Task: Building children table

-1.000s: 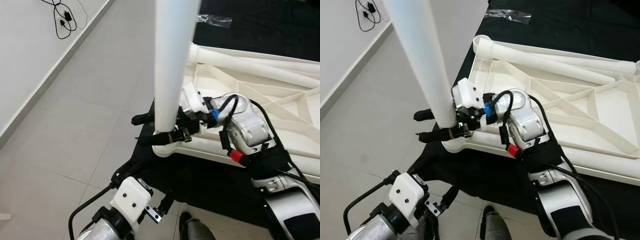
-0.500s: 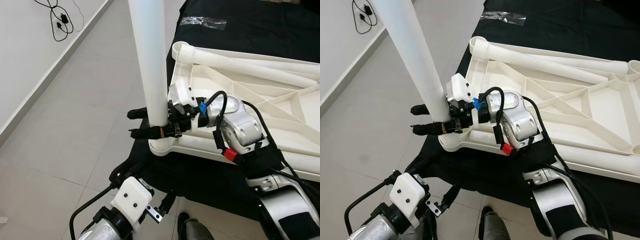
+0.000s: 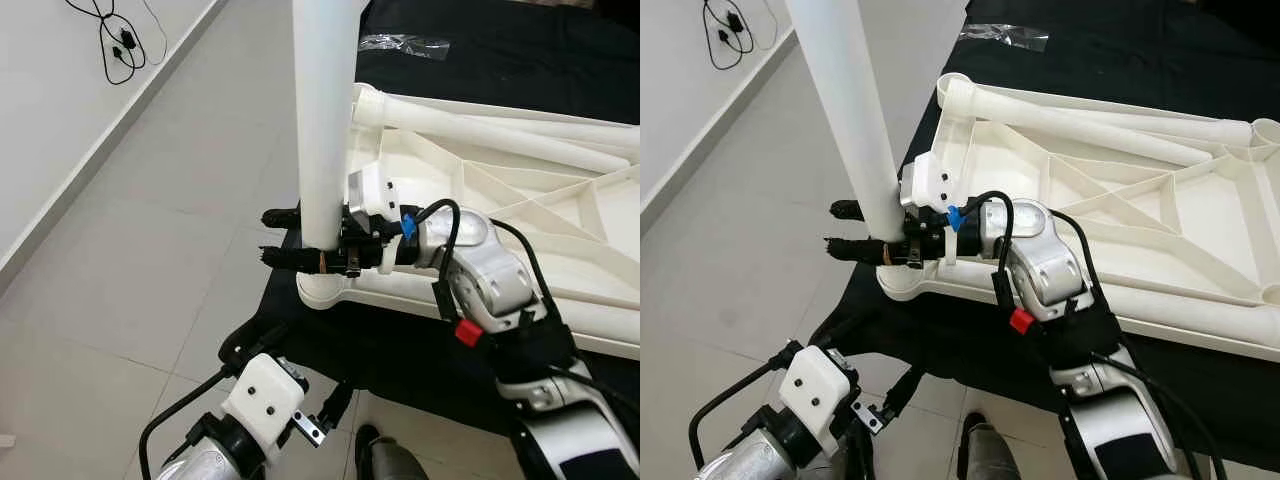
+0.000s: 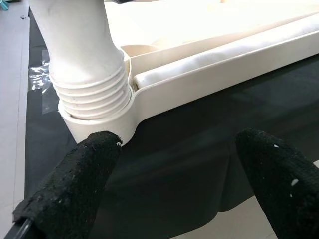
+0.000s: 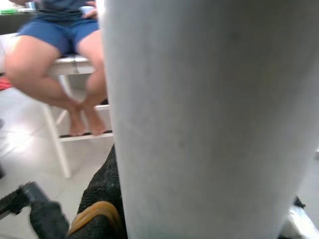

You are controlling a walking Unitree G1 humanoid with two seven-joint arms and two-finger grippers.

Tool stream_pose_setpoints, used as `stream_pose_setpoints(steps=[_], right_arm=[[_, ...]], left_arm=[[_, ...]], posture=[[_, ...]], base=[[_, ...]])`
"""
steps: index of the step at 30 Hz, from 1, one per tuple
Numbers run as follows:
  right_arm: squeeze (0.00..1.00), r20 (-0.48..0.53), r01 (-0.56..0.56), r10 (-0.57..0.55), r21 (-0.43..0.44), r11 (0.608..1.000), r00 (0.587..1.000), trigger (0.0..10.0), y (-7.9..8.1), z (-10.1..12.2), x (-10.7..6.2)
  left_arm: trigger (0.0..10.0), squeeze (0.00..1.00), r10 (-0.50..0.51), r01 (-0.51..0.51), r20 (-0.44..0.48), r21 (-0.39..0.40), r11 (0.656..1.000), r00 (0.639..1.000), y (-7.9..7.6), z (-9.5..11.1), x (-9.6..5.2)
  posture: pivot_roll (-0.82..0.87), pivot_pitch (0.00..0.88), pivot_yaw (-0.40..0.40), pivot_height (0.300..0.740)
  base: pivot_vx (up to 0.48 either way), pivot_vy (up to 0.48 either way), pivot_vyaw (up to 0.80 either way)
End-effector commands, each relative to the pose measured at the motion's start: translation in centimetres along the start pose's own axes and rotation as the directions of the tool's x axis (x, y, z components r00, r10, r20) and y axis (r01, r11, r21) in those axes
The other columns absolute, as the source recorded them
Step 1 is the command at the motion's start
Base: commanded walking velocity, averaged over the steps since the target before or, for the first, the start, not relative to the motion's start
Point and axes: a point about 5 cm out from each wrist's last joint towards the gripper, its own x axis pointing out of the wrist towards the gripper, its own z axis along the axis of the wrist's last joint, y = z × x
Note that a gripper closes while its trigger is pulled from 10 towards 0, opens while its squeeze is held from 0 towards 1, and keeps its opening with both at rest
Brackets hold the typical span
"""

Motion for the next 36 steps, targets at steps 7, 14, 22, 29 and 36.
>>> stream_pose_setpoints(steps=[7, 14, 22, 29, 36], right_arm=[[0.0, -0.175, 0.314, -0.291, 0.12, 0.942, 0.941, 10.0, 1.4, -3.7, 0.4], [0.0, -0.208, 0.471, -0.44, 0.129, 0.873, 0.873, 10.0, 2.1, -4.4, 0.8], [0.0, -0.269, 0.751, -0.712, 0.074, 0.656, 0.649, 10.0, 4.7, -6.3, 1.6], [0.0, -0.291, 0.799, -0.757, 0.049, 0.599, 0.585, 10.0, 4.4, -6.8, 1.7], [0.0, -0.284, 0.829, -0.79, 0.035, 0.557, 0.543, 10.0, 4.0, -6.8, 2.1]], left_arm=[[10.0, 0.0, 0.002, -0.002, -0.022, -0.003, 1.0, 1.0, 0.1, -0.7, -0.1], [10.0, 0.0, 0.003, -0.003, -0.023, 0.0, 1.0, 1.0, 0.3, -0.8, 0.0], [10.0, 0.0, 0.017, -0.016, -0.031, 0.021, 1.0, 0.999, 1.0, -1.8, 0.6], [10.0, 0.0, 0.055, -0.055, -0.033, 0.012, 0.998, 0.998, 1.6, -2.2, 0.9], [10.0, 0.0, 0.118, -0.119, -0.03, -0.005, 0.993, 0.993, 2.6, -2.7, 1.3]], posture=[[0.03, 0.357, -0.018, 0.74], [0.02, 0.347, -0.015, 0.74], [0.03, 0.3, -0.011, 0.74], [0.03, 0.272, -0.013, 0.74], [0.03, 0.238, -0.015, 0.74]], base=[[0.0, 0.0, 0.0], [0.0, 0.0, 0.0], [0.0, 0.0, 0.0], [0.0, 0.0, 0.0], [0.0, 0.0, 0.0]])
